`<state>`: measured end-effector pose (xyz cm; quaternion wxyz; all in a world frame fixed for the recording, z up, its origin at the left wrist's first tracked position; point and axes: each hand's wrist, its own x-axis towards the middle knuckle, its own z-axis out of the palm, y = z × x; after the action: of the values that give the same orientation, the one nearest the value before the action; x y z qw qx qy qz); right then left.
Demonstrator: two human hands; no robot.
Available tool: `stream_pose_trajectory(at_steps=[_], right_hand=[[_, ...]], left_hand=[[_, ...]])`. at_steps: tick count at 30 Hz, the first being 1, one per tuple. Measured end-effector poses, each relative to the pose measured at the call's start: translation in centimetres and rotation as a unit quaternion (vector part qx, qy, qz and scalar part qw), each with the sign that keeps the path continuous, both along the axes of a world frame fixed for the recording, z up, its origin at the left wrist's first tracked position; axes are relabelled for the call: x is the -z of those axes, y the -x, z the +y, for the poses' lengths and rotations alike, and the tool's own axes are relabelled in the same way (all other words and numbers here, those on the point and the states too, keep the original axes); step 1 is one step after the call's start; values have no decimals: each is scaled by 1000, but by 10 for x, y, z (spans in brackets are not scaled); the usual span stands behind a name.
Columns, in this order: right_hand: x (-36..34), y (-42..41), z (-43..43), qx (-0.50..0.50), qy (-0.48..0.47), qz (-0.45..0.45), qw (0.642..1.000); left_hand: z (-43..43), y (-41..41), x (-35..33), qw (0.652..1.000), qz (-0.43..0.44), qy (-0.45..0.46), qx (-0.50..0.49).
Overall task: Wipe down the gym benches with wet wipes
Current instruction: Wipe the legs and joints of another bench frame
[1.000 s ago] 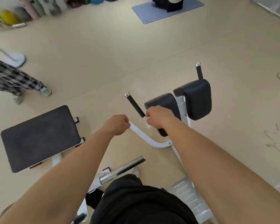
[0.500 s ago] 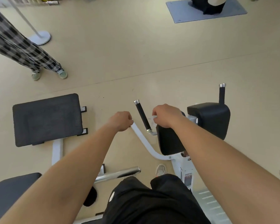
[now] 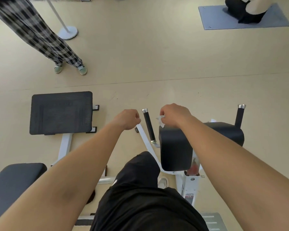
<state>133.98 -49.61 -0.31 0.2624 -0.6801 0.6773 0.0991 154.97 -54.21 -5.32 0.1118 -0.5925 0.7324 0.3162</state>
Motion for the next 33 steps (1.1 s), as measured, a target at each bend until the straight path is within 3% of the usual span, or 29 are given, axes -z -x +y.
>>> stream_pose_trajectory(at_steps=[8,22,33], right_hand=[[2,-12,-67,-9,-2,25,1000],[1,-119,-302,116,-19,6,993],[16,-141,-381,149,-57,27,987]], left_hand=[[-63,-17,14,1000,-9,-10,3],[-333,-124,12,994,-27,-16,108],[-442,-139,17,985,-41,-11,169]])
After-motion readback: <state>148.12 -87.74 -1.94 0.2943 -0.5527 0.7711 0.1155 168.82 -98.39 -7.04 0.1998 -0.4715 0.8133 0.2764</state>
